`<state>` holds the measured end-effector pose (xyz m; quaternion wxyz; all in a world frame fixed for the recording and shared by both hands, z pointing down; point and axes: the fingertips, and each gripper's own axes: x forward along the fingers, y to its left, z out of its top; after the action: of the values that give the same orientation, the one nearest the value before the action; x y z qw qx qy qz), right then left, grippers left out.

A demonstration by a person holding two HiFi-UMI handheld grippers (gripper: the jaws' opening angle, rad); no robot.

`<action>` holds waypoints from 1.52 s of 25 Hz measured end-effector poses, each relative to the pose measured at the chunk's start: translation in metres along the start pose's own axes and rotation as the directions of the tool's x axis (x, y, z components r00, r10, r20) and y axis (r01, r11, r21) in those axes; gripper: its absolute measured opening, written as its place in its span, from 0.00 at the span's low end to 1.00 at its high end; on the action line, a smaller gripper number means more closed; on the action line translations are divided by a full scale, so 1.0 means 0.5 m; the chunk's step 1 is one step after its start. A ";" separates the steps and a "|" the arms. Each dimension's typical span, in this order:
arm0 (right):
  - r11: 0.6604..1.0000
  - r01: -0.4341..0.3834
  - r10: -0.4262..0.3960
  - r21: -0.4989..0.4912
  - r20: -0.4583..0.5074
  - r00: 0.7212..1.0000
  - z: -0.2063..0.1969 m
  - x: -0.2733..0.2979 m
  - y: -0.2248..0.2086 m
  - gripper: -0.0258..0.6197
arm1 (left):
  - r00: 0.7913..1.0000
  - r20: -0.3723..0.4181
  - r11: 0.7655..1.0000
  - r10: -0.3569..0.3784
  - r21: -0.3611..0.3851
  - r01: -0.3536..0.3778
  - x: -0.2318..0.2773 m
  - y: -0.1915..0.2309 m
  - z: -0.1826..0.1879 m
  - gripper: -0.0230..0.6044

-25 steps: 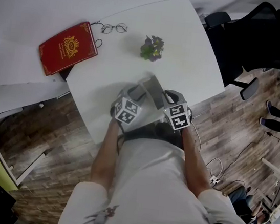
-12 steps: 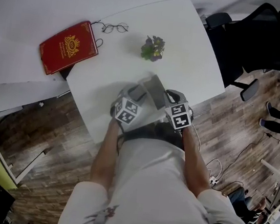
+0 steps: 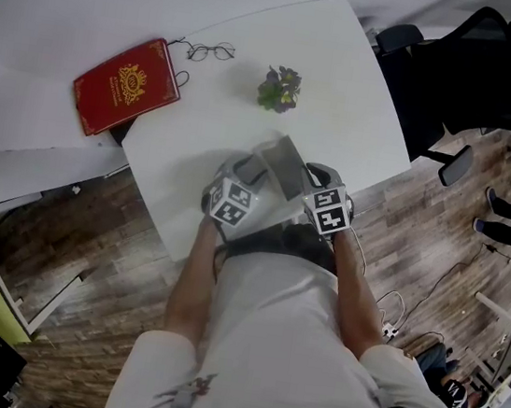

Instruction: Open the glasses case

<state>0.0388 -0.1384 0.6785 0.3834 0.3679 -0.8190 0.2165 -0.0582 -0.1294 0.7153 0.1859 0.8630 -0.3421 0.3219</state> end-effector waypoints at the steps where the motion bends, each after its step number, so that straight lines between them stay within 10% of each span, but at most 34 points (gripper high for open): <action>1: 1.000 0.004 -0.004 0.001 0.000 1.000 0.000 0.000 -0.002 0.09 | 1.000 0.004 1.000 0.000 0.002 0.000 0.000 0.000 0.002 0.37; 38: 0.999 0.042 -0.042 -0.004 0.030 0.999 -0.008 -0.004 -0.015 0.15 | 0.999 -0.006 0.999 0.047 -0.019 -0.047 -0.011 0.005 0.001 0.37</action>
<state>0.0473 -0.1400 0.6800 0.3765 0.3872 -0.8173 0.2009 -0.0627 -0.1288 0.7113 0.1877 0.8519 -0.3649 0.3253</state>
